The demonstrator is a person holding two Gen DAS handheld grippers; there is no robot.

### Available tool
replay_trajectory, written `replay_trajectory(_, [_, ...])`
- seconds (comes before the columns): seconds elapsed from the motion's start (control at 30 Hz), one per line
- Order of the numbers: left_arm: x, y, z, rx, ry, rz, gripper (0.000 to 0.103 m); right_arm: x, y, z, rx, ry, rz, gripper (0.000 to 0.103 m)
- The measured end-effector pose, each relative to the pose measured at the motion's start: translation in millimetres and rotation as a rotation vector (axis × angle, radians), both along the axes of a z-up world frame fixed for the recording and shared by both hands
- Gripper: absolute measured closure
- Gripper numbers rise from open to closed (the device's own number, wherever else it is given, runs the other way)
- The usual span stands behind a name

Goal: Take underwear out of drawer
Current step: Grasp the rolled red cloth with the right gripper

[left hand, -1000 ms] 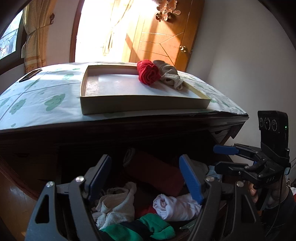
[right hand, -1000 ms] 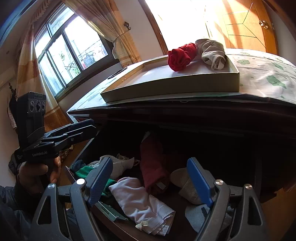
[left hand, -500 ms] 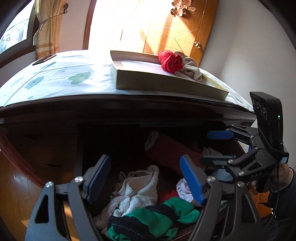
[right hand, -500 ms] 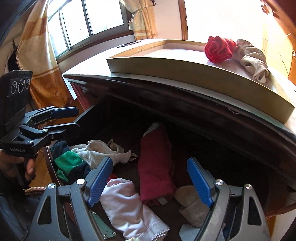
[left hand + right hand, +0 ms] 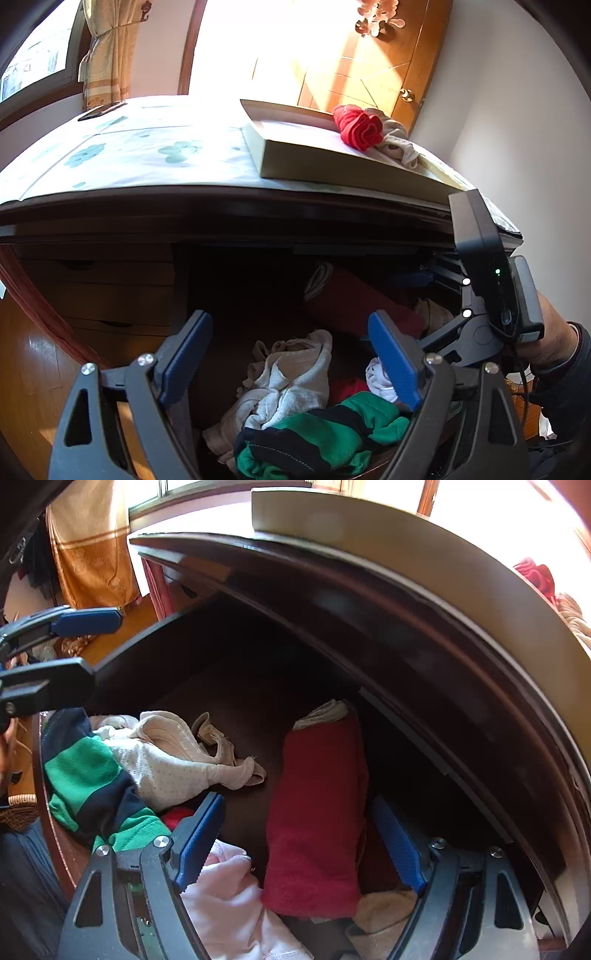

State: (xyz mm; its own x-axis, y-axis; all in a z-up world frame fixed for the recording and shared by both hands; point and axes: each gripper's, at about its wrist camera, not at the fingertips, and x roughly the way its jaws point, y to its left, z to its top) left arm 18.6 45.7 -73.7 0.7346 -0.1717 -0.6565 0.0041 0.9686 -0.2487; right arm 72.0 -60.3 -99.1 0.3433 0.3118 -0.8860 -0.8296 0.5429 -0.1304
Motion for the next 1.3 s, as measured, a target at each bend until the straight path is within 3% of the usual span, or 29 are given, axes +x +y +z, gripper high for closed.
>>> replay_trajectory(0.33, [0, 3, 1, -0.016, 0.001, 0.003, 0.014, 12, 25, -30, -0.119, 0.055, 0.013, 0.027])
replay_trajectory(0.4, [0, 3, 1, -0.015, 0.001, -0.001, 0.014, 15, 28, -38, -0.145, 0.06, 0.015, 0.035])
replay_trajectory(0.47, [0, 3, 1, -0.015, 0.001, -0.004, 0.014, 18, 27, -38, -0.133, 0.071, 0.008, 0.058])
replay_trajectory(0.5, [0, 3, 1, -0.017, 0.002, -0.006, 0.014, 19, 25, -36, -0.123, 0.076, 0.009, 0.063])
replay_trajectory(0.63, [2, 1, -2, -0.022, 0.017, -0.019, 0.014, 19, 15, -26, -0.095, 0.08, 0.02, 0.072])
replay_trajectory(0.97, [4, -13, 3, -0.003, 0.057, -0.128, 0.014, -5, -31, 9, 0.01, 0.044, -0.003, 0.072])
replay_trajectory(1.3, [15, -46, 1, 0.152, 0.26, -0.374, 0.014, -3, -82, 21, 0.095, 0.059, -0.052, 0.072])
